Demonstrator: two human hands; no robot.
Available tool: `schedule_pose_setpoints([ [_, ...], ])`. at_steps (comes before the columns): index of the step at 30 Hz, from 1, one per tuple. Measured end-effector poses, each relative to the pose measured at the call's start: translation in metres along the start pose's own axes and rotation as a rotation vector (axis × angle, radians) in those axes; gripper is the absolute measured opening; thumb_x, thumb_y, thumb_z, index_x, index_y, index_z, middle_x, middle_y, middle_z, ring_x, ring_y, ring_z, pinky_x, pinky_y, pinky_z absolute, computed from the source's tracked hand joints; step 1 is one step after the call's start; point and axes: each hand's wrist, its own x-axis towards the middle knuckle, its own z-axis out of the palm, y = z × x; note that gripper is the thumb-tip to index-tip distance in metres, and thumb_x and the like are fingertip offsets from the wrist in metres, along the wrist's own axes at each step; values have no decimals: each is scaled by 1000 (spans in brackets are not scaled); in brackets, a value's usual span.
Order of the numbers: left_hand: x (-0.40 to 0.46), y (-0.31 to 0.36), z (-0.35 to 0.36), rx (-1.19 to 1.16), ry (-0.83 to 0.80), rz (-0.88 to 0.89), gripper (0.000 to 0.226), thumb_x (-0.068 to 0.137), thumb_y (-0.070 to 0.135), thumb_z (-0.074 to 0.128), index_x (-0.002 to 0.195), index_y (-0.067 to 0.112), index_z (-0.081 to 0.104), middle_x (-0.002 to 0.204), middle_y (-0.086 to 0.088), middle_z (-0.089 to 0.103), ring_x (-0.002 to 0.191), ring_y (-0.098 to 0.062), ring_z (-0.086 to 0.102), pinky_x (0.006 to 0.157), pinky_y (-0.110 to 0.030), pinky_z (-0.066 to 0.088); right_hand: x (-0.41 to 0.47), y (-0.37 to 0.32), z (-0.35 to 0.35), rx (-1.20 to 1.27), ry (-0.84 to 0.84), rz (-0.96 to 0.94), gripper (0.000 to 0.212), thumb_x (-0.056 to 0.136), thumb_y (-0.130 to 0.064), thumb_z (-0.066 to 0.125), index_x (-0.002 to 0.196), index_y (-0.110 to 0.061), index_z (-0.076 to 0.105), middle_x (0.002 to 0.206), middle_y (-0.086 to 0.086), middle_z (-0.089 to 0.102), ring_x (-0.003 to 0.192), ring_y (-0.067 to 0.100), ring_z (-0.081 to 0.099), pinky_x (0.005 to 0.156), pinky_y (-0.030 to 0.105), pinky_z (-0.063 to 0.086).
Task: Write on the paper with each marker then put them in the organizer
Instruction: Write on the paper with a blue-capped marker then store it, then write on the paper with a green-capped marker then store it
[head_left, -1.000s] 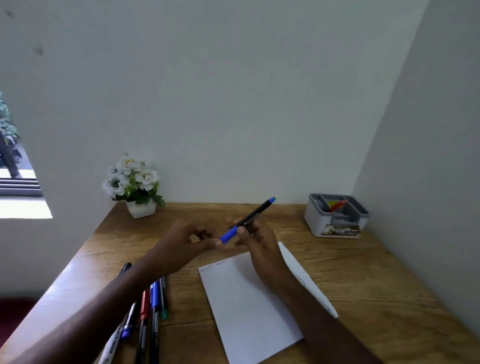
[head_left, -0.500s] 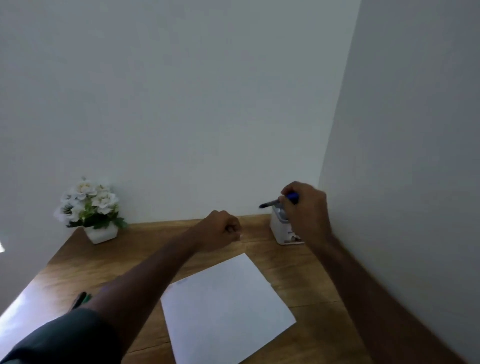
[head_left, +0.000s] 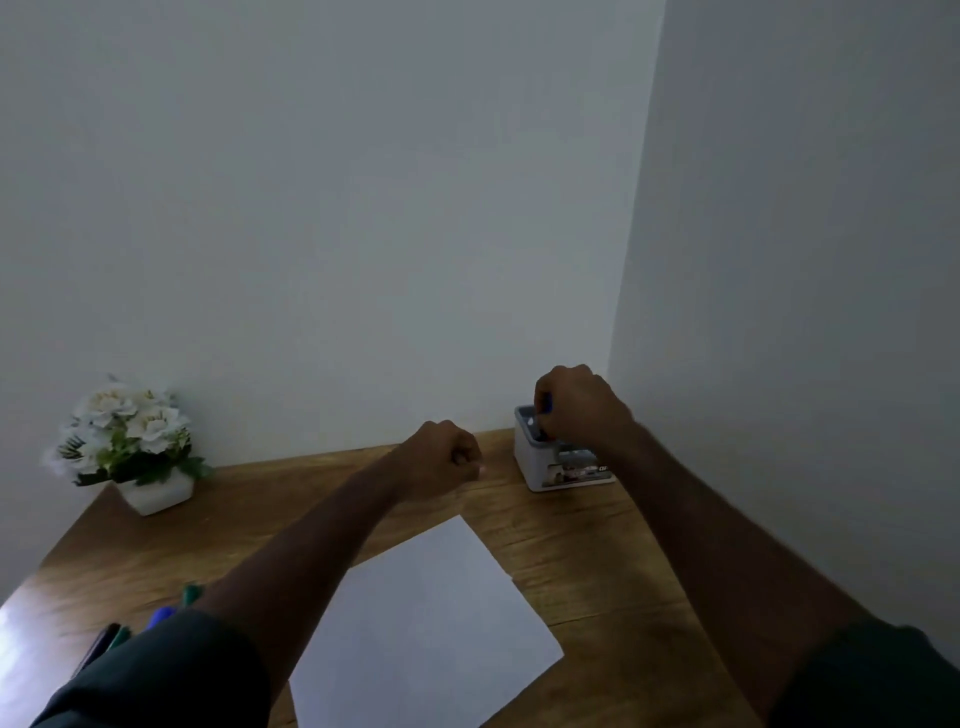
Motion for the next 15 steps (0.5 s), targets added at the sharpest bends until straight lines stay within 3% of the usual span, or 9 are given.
schedule_pose_setpoints([
  [5,-14,-4,-5,-7,1,-14,18,89,28,70,93,11,75,90,4,73,83,-8,67,72,-20,50,-7,-3,7,-67,-28,8,5,80,-24,72,85,-23,72,99,6,71,96,27,66,89,42,52],
  [7,-23,-7,-10,-16,12,-19,18,88,30,70,90,12,75,88,4,74,83,-8,67,73,-22,51,-10,-6,7,-48,16,0,7,81,-28,74,85,-24,71,99,1,70,100,24,61,88,38,46],
  [11,-52,-18,-23,-23,59,-26,12,88,25,70,83,15,74,79,10,71,75,0,64,64,-9,41,-23,-32,13,90,151,-69,12,85,-28,73,93,-19,75,97,1,71,101,22,57,86,35,46],
  [15,-97,-36,-41,-21,119,-59,10,86,23,71,76,24,71,70,17,66,70,4,61,64,-10,39,-52,-91,34,220,100,-198,8,88,-16,69,94,-16,74,97,0,67,98,16,56,83,30,49],
])
